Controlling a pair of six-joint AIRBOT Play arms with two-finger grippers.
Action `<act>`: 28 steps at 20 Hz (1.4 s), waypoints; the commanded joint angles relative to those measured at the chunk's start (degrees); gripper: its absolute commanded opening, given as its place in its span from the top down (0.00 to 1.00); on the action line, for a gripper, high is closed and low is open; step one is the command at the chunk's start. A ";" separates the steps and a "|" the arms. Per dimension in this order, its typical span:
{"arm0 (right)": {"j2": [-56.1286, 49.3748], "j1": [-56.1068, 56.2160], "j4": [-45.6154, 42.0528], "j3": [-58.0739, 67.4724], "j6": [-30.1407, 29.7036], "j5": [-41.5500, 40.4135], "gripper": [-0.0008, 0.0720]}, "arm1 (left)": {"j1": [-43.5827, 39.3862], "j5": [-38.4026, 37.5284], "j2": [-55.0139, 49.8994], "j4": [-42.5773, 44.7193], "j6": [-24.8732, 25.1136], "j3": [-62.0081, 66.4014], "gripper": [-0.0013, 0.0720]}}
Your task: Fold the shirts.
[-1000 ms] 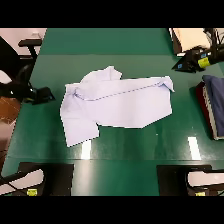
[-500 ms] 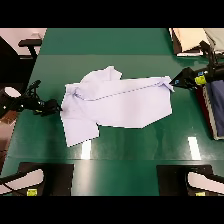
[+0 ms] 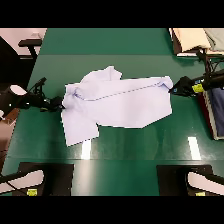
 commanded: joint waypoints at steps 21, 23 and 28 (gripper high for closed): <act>-2.45 7.80 4.04 -29.40 5.29 -23.39 0.87 | -0.31 -4.83 4.39 -1.16 1.42 5.81 0.94; 0.83 8.28 3.78 -27.82 4.48 -24.22 0.97 | -0.31 -4.22 7.08 -1.11 1.40 5.88 0.95; 15.08 3.80 0.00 -11.10 4.48 -20.57 0.97 | -0.31 -5.14 21.00 -1.16 -0.98 15.08 0.94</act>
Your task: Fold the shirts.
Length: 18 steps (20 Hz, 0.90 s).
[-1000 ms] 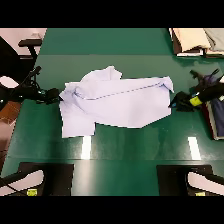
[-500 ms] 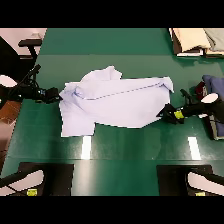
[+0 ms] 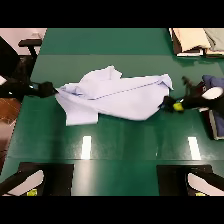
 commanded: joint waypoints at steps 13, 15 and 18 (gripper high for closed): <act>19.71 -12.94 -8.31 57.07 0.98 24.17 0.97 | 0.00 2.29 21.88 0.28 -8.61 55.49 0.95; 16.92 -13.70 -8.33 62.40 2.64 28.48 0.97 | 0.00 2.10 21.62 0.85 -8.70 56.54 0.95; 11.30 -12.94 -8.33 66.79 5.35 33.05 0.98 | 0.00 -5.03 17.33 1.60 -9.35 56.41 0.95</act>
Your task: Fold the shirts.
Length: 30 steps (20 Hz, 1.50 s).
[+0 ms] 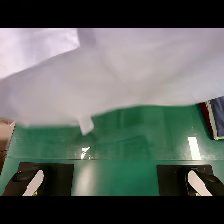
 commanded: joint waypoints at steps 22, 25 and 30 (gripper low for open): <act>-55.45 13.27 -14.38 2.51 -0.22 -0.48 0.97 | -7.78 3.19 -46.03 6.97 1.20 -29.00 0.94; -51.43 13.27 -15.45 -3.65 -2.19 1.64 0.97 | -7.78 -8.31 -46.05 8.04 3.30 -30.29 0.95; -44.72 13.27 -15.30 -20.48 -2.21 -2.58 0.97 | -7.80 -9.07 -46.05 8.09 3.21 -38.99 0.94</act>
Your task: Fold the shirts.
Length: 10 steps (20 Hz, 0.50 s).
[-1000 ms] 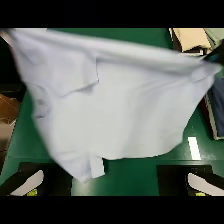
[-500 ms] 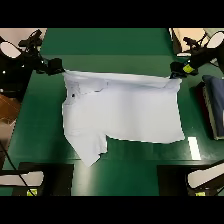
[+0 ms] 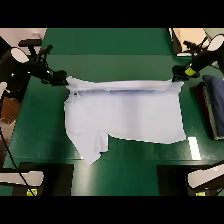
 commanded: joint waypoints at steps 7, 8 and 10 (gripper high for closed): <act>3.63 -0.04 6.71 -13.57 -0.52 -2.45 0.89 | -0.04 -1.03 0.00 0.26 -1.25 -9.01 0.50; 3.63 -0.07 7.54 -13.07 -0.57 -2.38 0.55 | -0.02 -1.16 0.20 0.26 -1.73 -8.98 0.29; 3.65 -0.57 7.67 -11.21 -0.59 0.00 0.35 | -0.02 -2.19 2.56 0.35 -1.81 -9.01 0.32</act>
